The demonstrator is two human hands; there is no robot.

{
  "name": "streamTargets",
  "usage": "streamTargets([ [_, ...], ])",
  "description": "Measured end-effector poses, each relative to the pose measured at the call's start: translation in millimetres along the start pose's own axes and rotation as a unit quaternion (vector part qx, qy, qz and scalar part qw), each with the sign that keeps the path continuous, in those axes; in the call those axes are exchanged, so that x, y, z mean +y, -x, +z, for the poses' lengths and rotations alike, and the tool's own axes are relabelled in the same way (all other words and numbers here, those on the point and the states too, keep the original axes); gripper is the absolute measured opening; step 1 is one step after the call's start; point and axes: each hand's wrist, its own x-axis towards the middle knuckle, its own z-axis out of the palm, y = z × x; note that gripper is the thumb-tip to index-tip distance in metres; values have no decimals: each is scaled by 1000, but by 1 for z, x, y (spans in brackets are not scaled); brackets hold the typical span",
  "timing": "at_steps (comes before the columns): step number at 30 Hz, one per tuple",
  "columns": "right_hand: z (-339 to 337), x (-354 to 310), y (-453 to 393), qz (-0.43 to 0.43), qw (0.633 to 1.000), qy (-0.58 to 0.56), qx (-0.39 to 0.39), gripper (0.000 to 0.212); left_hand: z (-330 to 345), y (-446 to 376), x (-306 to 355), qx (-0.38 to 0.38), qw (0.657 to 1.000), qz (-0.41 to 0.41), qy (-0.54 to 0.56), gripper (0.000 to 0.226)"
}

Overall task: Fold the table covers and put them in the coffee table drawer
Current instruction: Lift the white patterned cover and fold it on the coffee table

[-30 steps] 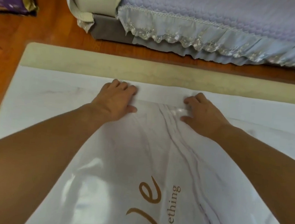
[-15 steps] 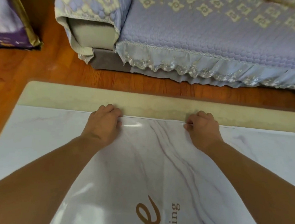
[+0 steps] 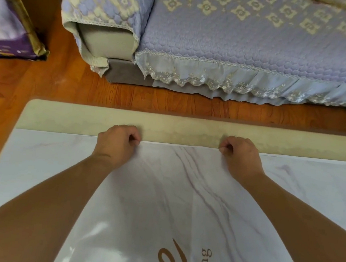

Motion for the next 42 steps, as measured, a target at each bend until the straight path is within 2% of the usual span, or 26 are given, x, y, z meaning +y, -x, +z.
streamTargets([
  [7,1,3,-2,-16,1000,-18,14,17,1,-7,-4,-12,1000,-2,12,31],
  [14,-1,1,1,-23,998,-37,37,12,4,-2,-5,13,998,57,-11,30],
  [29,1,-1,1,-25,998,-33,44,18,5,1,-5,13,996,68,-64,18],
  [31,5,0,0,-26,998,-10,54,18,14,20,-6,51,986,86,-135,35],
  [35,11,2,1,-38,995,36,83,17,20,98,-30,114,982,89,-122,44],
  [38,13,-2,7,-30,990,73,119,15,20,150,-75,95,985,20,-140,55],
  [40,20,-22,15,-35,981,109,153,27,24,163,-100,67,984,-4,-165,60],
  [42,34,-60,33,-81,980,99,152,38,29,164,-111,47,983,-9,-179,61],
])
